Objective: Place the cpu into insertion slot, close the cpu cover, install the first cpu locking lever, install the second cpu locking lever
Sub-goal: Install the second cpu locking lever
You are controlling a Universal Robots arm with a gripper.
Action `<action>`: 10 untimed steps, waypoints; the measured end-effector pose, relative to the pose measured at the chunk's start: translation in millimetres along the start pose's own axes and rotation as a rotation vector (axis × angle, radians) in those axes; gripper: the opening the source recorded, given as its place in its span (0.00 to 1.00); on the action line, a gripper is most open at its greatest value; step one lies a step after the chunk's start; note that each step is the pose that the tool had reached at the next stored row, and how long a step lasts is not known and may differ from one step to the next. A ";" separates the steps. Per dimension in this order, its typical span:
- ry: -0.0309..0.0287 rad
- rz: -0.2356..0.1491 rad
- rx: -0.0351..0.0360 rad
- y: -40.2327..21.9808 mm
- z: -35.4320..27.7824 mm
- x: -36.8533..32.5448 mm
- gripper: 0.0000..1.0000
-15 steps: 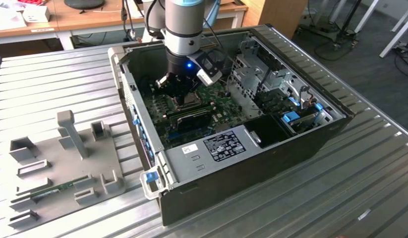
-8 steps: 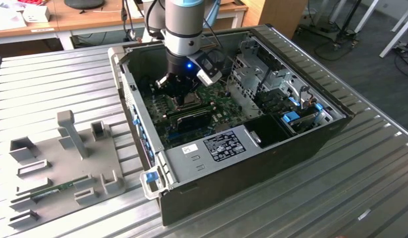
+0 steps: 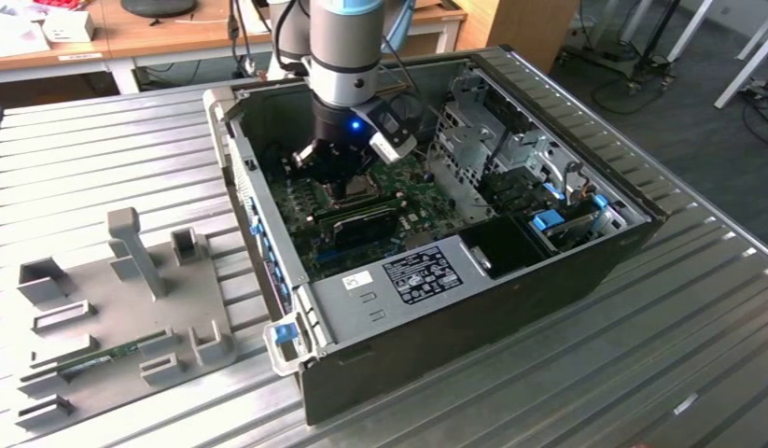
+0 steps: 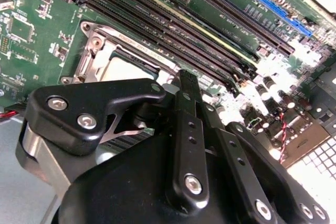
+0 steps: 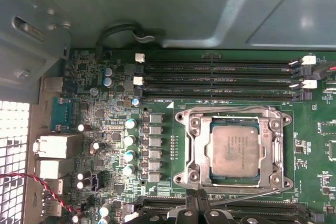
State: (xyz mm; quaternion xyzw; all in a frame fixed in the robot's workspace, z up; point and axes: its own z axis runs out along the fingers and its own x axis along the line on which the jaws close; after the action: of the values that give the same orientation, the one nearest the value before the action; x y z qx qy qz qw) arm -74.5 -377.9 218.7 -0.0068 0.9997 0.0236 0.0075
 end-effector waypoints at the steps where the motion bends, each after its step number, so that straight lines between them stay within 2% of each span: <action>1: -0.0003 0.000 0.0001 0.0 0.2 0.6 0.10; 10: -0.0019 0.000 0.0002 -0.1 3.0 4.9 0.10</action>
State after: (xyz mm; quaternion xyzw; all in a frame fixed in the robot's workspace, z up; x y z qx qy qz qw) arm -79.4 -377.8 215.7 -0.0069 0.9997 0.0235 0.0085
